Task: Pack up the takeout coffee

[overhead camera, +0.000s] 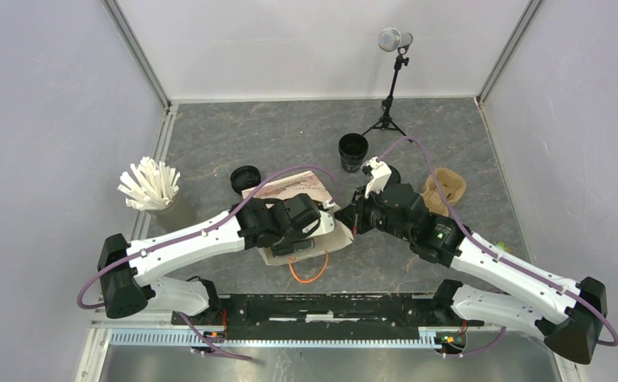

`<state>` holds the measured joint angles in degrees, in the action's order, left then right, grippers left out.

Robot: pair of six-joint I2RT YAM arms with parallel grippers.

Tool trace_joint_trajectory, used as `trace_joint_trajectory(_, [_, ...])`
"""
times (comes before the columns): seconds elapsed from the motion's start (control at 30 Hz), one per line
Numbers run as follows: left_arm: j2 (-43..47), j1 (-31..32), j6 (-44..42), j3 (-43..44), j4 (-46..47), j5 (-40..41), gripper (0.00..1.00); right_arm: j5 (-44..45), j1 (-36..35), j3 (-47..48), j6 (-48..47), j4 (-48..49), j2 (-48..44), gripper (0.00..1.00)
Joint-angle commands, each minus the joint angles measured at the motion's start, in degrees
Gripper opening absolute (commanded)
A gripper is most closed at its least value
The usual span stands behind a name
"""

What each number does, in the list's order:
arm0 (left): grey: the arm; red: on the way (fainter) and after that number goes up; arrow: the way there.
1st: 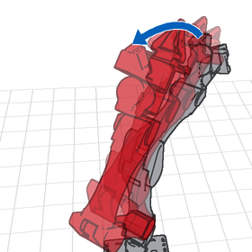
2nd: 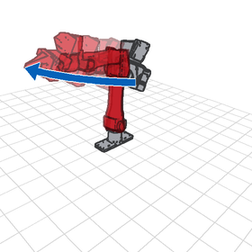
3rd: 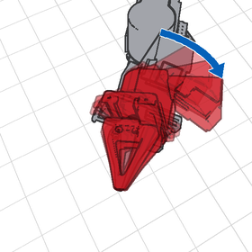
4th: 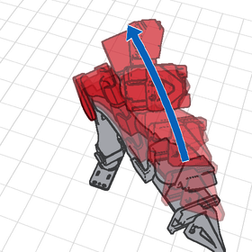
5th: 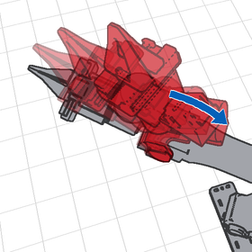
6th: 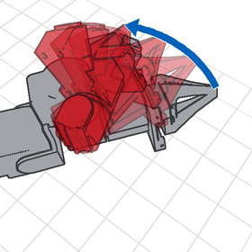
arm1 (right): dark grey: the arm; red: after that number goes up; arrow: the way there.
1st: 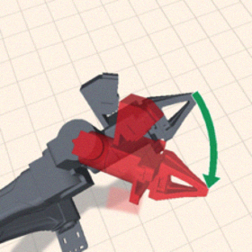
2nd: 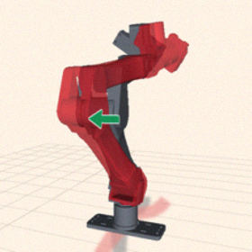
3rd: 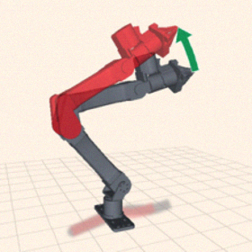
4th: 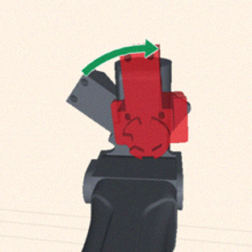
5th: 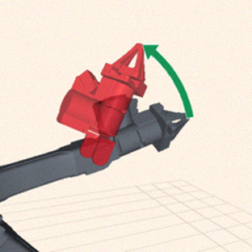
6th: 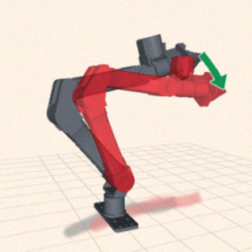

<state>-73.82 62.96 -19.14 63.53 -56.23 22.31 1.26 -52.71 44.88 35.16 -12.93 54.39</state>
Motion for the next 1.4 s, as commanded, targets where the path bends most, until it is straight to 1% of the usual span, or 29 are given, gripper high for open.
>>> trace_joint_trajectory(0.0, [0.6, 0.0, -0.2, 3.3, 0.2, 0.1, 0.86, -0.5, 0.3, 0.6, 0.5, 0.7, 0.0, 0.0])
trace_joint_trajectory(0.1, [1.0, 0.1, 0.1, 4.0, -0.2, 0.3, 0.9, -0.7, 0.2, 0.7, 0.5, 0.8, 0.2, 0.0])
trace_joint_trajectory(0.2, [1.4, 0.1, 0.5, 4.4, -0.7, 0.6, 0.91, -0.6, 0.2, 0.6, 0.5, 0.9, 0.2, 0.0])
trace_joint_trajectory(0.4, [1.9, 0.1, 1.2, 4.4, -1.4, 0.2, 0.89, -0.9, 0.2, 0.4, 0.5, 1.1, 0.3, 0.0])
trace_joint_trajectory(0.57, [2.1, 0.4, 1.6, 4.9, -2.0, 0.0, 0.86, -0.8, 0.3, 0.5, 0.4, 1.0, 0.2, 0.0])
trace_joint_trajectory(0.8, [2.2, 0.5, 1.8, 4.6, -2.9, -1.0, 0.79, -0.9, 0.3, 0.7, 0.3, 1.1, 0.5, 0.0])
trace_joint_trajectory(0.87, [2.0, 0.5, 1.8, 4.5, -2.8, -1.8, 0.76, -0.9, 0.3, 0.7, 0.2, 1.1, 0.5, 0.0])
trace_joint_trajectory(1.1, [0.9, 0.9, 2.7, 4.4, -2.9, -3.6, 0.59, -1.0, 0.4, 0.7, 0.2, 1.4, 0.7, 0.0])
trace_joint_trajectory(1.23, [0.5, 1.1, 2.9, 4.7, -2.8, -3.3, 0.6, -1.0, 0.3, 0.7, 0.2, 1.4, 0.7, 0.0])
trace_joint_trajectory(1.3, [0.3, 1.2, 3.0, 4.9, -3.1, -2.6, 0.64, -1.1, 0.4, 0.8, 0.1, 1.4, 0.8, 0.0])
trace_joint_trajectory(1.37, [0.1, 1.2, 2.9, 5.1, -3.1, -2.0, 0.69, -1.1, 0.4, 0.8, 0.0, 1.4, 0.7, 0.0])
